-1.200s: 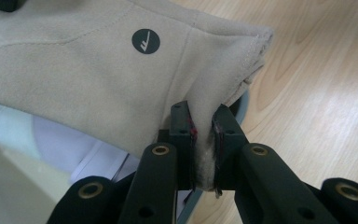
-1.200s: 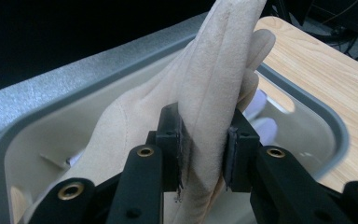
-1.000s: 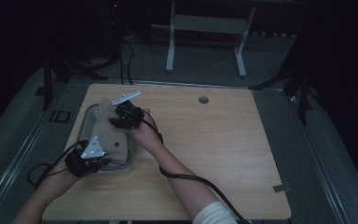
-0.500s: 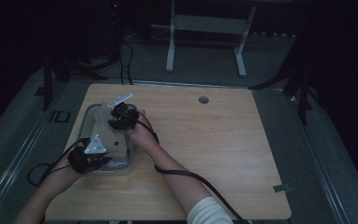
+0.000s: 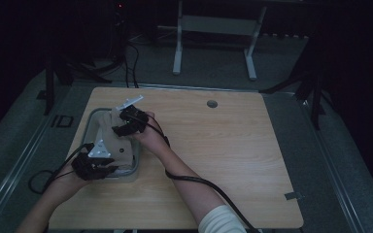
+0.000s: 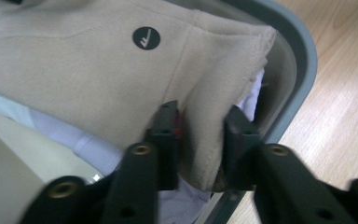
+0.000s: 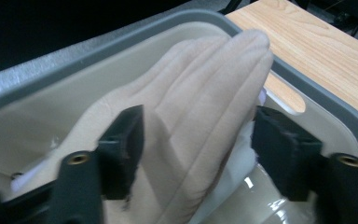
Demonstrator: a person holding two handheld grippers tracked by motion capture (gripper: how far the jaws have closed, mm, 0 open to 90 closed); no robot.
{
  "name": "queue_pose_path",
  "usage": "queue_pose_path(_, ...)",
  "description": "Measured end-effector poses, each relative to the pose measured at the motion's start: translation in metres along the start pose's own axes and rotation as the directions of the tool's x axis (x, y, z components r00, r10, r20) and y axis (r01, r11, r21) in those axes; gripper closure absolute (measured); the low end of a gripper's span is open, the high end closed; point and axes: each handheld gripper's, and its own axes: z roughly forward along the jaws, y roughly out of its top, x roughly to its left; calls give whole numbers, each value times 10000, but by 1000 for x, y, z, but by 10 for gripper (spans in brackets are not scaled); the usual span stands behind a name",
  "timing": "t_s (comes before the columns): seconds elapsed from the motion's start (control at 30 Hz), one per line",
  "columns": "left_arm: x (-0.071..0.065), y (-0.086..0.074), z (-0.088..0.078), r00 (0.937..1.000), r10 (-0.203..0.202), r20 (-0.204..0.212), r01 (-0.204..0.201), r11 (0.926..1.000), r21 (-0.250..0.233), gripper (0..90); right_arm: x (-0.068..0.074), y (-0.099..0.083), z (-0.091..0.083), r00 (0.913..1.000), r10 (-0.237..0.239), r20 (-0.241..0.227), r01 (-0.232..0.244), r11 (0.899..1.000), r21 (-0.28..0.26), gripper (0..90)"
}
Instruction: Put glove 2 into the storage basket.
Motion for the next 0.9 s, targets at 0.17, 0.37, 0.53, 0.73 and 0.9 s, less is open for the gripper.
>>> queue_pose_path(0.17,3,2,-11,9984,-535,-172,528,9979,-362,356,2,1,-9,9997,-85,-212,79,9997,-245,189)
queue_pose_path(0.37,3,7,-25,9934,-1007,-544,938,9886,-1175,187,4,0,-30,9990,-417,-164,408,9978,-531,138)
queue_pose_path(0.53,-7,14,-24,9940,-926,-579,817,9822,-1690,165,5,-10,-49,9967,-806,-77,799,9945,-684,139)
queue_pose_path(0.73,-20,28,-18,9936,-871,-715,665,9656,-2514,165,-1,-25,-69,9961,-860,172,869,9941,-641,140)
queue_pose_path(0.9,-26,38,-13,9956,-845,-411,708,9621,-2634,165,-10,-39,-80,9965,-793,276,808,9951,-568,142)
